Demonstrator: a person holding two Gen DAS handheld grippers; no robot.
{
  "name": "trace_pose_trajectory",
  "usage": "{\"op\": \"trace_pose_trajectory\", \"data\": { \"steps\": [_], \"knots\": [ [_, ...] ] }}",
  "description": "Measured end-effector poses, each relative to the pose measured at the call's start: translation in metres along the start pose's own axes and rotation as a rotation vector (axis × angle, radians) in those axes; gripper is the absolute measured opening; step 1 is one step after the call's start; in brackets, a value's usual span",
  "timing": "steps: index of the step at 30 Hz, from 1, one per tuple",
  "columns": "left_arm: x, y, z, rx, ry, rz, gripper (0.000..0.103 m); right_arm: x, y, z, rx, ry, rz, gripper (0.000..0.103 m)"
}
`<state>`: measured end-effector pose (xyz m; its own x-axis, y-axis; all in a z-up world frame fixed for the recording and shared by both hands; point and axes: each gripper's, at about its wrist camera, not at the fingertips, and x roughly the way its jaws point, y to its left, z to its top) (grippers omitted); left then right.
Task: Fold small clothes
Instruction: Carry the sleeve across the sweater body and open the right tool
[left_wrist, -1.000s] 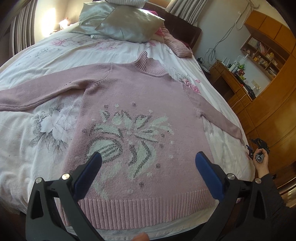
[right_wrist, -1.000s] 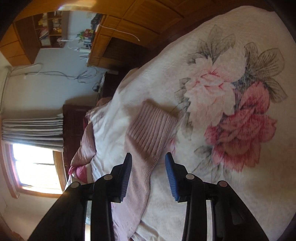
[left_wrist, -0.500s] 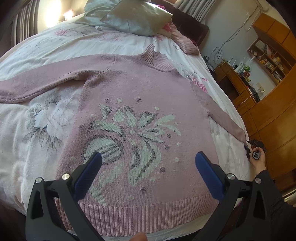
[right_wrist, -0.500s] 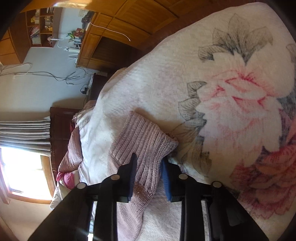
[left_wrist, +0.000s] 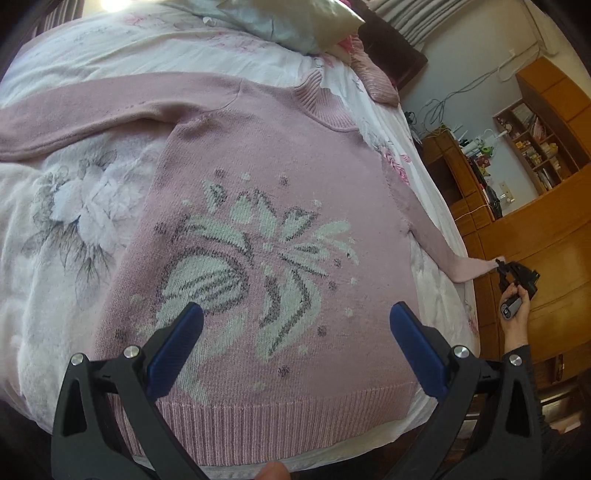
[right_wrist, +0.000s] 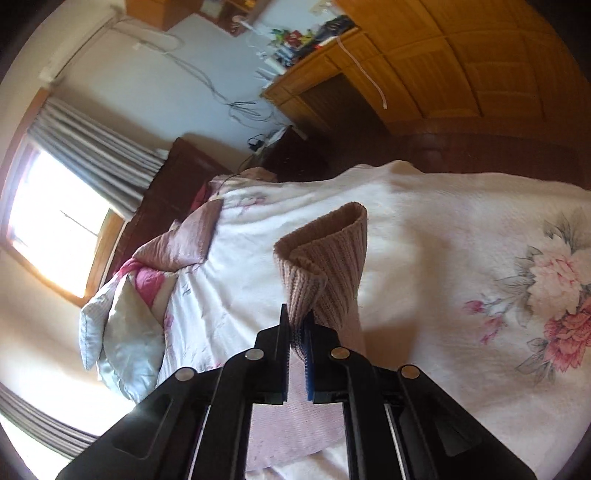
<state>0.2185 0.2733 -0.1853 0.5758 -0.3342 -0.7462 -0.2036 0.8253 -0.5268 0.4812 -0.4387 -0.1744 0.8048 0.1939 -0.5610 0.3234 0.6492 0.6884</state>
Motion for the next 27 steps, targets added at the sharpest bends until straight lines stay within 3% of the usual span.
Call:
{"op": "trace_pose_trajectory", "data": {
  "steps": [6, 14, 21, 27],
  "knots": [
    [-0.010, -0.014, 0.016, 0.111, -0.048, 0.029, 0.100, 0.001, 0.111, -0.039, -0.197, 0.041, 0.075, 0.006],
    [-0.014, -0.015, 0.049, 0.152, -0.066, -0.019, 0.100, 0.019, 0.230, -0.132, -0.430, 0.127, 0.137, 0.006],
    [0.025, -0.002, 0.086, 0.029, 0.106, -0.166, 0.100, 0.061, 0.278, -0.253, -0.658, 0.219, 0.080, 0.006],
    [0.066, 0.009, 0.112, -0.087, 0.142, -0.260, 0.100, 0.127, 0.271, -0.352, -0.779, 0.373, -0.013, 0.006]
  ]
}}
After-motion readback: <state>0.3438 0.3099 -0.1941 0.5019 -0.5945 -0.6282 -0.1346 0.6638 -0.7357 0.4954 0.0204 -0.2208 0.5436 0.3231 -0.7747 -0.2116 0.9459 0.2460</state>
